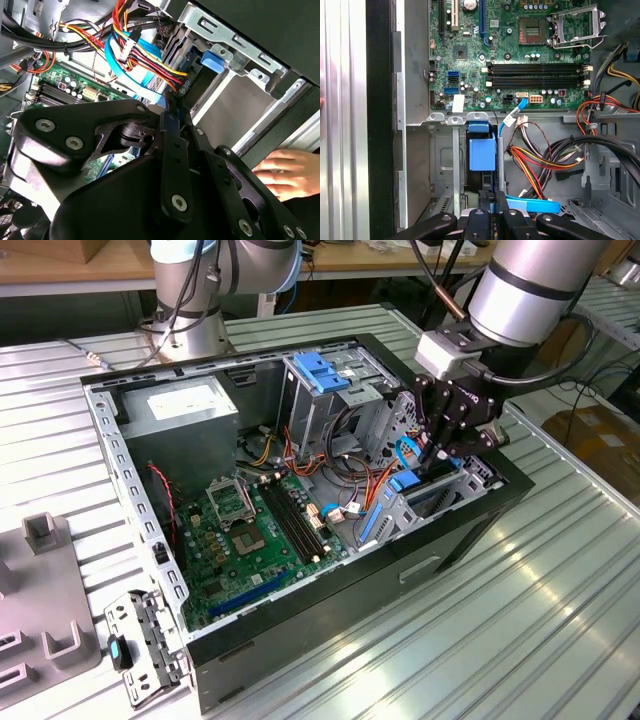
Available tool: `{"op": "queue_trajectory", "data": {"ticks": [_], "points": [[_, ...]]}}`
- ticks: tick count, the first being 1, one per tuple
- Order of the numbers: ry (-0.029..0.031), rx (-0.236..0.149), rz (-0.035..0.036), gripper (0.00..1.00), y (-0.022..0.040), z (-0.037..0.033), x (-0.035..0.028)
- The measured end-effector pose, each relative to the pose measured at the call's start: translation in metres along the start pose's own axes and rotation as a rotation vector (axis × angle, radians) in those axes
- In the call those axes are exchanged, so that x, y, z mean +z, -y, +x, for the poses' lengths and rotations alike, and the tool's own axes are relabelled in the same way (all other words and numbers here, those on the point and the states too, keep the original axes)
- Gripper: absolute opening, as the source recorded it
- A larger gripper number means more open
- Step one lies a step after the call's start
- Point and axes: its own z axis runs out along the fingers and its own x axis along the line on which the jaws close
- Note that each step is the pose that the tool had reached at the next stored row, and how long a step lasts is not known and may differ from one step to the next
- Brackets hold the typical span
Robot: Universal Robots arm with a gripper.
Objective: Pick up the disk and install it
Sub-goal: 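Insert the second disk wire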
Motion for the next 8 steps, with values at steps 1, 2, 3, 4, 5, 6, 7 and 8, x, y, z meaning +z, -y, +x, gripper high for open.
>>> {"op": "queue_trajectory", "data": {"ticks": [1,2,3,4,5,6,7,8], "points": [[0.0014,0.0,0.0002,0.16,0.0,0.0,-0.0002],[0.0031,0.0,0.0007,0.17,0.0,-0.0001,-0.0011],[0.0038,0.0,0.001,0.17,0.0001,0.0,-0.003],[0.0027,0.0,0.001,0.24,0.0,0.0002,-0.006],[0.0018,0.0,0.001,0.24,-0.0001,0.0003,-0.0096],[0.0021,0.0,0.0011,0.24,-0.0001,0.0004,-0.0122],[0.002,0.0,0.001,0.24,-0.0001,0.0005,-0.0158],[0.0022,0.0,0.001,0.24,-0.0001,0.0005,-0.0161]]}}
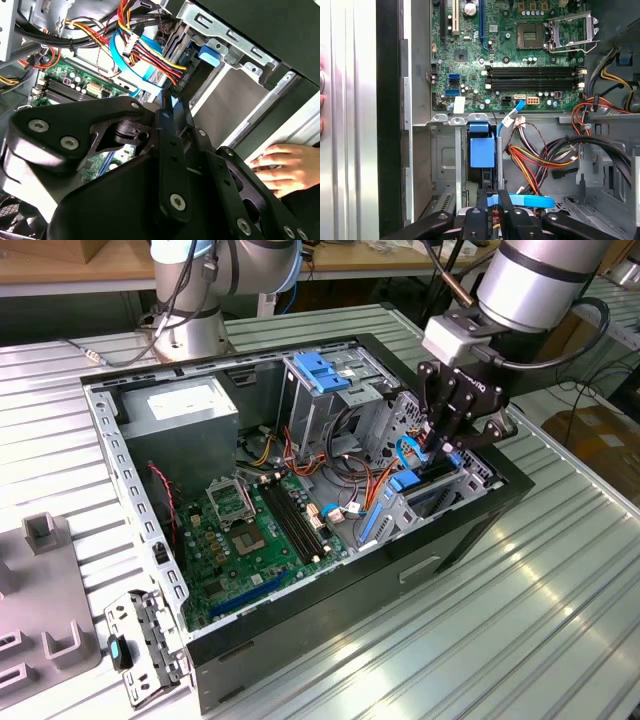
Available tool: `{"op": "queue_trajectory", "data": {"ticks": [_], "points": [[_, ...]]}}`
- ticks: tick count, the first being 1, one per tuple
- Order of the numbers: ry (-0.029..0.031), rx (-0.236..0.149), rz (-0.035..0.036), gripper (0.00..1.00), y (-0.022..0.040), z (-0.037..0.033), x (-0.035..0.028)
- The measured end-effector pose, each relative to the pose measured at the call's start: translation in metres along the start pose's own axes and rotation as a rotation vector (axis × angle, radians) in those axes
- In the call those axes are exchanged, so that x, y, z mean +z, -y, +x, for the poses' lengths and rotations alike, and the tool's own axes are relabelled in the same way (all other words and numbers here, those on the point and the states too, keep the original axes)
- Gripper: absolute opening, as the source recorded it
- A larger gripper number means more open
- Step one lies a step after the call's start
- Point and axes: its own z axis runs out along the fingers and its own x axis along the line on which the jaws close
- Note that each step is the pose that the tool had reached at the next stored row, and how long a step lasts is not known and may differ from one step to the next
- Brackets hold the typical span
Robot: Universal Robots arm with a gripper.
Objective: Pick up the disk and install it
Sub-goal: 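Insert the second disk wire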
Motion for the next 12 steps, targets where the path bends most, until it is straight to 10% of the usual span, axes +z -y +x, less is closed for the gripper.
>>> {"op": "queue_trajectory", "data": {"ticks": [12], "points": [[-0.0003,0.0,0.0,0.11,0.0,0.0,-0.0006]]}}
